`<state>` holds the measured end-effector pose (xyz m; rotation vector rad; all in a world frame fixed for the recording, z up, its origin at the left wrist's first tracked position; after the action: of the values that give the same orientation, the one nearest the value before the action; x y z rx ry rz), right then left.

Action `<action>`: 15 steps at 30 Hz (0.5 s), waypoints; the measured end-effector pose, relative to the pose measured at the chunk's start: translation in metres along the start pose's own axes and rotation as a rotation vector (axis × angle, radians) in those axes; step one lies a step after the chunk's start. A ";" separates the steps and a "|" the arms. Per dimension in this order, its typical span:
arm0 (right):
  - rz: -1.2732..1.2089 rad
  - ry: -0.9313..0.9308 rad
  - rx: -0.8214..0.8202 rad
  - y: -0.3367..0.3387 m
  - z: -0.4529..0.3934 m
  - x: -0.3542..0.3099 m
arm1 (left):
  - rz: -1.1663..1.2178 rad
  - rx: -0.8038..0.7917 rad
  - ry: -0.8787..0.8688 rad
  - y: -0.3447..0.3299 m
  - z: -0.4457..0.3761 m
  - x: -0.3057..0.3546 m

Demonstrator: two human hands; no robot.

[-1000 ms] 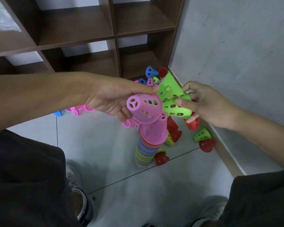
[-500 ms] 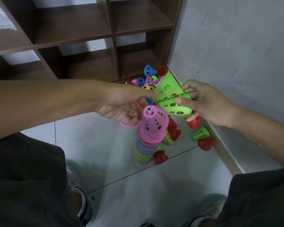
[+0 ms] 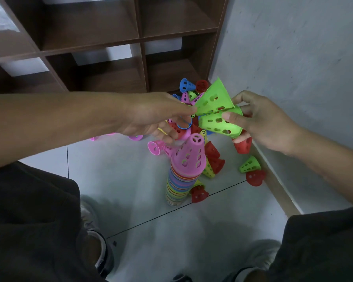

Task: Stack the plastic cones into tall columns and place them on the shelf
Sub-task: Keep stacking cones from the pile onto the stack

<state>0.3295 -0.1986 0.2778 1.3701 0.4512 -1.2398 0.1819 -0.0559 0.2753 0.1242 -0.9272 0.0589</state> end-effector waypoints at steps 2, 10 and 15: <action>-0.035 0.027 0.019 0.000 0.001 -0.006 | -0.126 0.063 -0.068 0.007 -0.001 0.006; -0.151 0.155 0.010 -0.007 0.004 -0.033 | -0.484 0.197 -0.493 0.012 0.006 0.044; -0.193 0.186 -0.037 -0.009 0.003 -0.040 | -0.501 0.249 -0.547 0.013 0.013 0.053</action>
<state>0.3062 -0.1837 0.3081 1.4424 0.7474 -1.2563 0.2021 -0.0454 0.3269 0.6233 -1.4070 -0.3407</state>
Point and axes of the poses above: each hand's wrist, its own z-axis away from the middle knuckle, its own y-axis out of the back of the hand, x = y × z, the point moved 7 cm from there along -z, towards the middle knuckle, and after that the axes turned 9 degrees about -x, right-handed, at the moved point
